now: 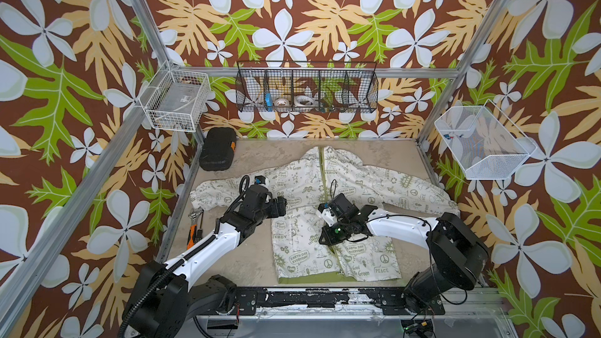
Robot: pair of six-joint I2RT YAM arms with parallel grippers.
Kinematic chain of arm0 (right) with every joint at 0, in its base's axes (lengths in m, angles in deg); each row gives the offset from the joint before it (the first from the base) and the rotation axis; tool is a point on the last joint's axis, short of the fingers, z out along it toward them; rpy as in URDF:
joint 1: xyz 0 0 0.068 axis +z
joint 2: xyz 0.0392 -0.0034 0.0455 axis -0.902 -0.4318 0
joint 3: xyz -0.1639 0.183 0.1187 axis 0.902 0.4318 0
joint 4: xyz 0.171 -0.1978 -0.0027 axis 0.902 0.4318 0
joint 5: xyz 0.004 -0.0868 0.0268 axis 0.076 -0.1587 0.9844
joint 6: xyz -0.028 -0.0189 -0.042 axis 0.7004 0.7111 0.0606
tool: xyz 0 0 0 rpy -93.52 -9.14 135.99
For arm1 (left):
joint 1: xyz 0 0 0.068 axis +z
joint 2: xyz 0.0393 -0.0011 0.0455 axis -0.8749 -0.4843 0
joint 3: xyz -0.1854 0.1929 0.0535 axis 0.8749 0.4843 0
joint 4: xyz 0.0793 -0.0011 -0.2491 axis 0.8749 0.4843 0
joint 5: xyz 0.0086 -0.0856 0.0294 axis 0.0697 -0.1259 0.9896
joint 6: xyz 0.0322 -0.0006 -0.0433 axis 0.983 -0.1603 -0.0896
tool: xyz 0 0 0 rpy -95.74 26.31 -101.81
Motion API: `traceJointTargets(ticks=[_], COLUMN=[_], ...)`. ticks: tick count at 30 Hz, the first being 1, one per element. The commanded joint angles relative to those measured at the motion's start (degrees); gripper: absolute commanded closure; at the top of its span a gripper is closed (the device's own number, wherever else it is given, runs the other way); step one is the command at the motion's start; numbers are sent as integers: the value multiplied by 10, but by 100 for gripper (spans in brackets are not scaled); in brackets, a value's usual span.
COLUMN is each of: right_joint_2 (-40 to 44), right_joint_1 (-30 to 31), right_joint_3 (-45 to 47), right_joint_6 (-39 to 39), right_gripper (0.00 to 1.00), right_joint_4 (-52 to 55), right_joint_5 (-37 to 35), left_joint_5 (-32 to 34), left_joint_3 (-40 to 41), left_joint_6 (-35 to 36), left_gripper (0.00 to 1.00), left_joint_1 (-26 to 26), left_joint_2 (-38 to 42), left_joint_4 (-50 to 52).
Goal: Unzip the jacket
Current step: Smooth out the jacket at the center of the board.
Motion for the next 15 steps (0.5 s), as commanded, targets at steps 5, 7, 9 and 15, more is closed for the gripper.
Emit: traceJointTargets(ticks=[5,7,9,15], right_joint_2=[80,104,121,103], right_joint_1=[1,2,1,-1], right_joint_3=[1,9,20,34], right_joint_6=[-69,-88,-104,-111], right_gripper=[100,100,100,100], right_joint_4=[70,75,74,65], right_joint_5=[-33,-28,-24,-20], left_joint_5=[1,1,0,-4], left_joint_3=[-10,-12,-14,-13], left_joint_6=[8,9,11,11], left_gripper=[11,11,11,11], left_joint_1=[-1,-1,-1,-1], left_joint_2=[18,20,22,21], left_joint_4=[14,17,19,21])
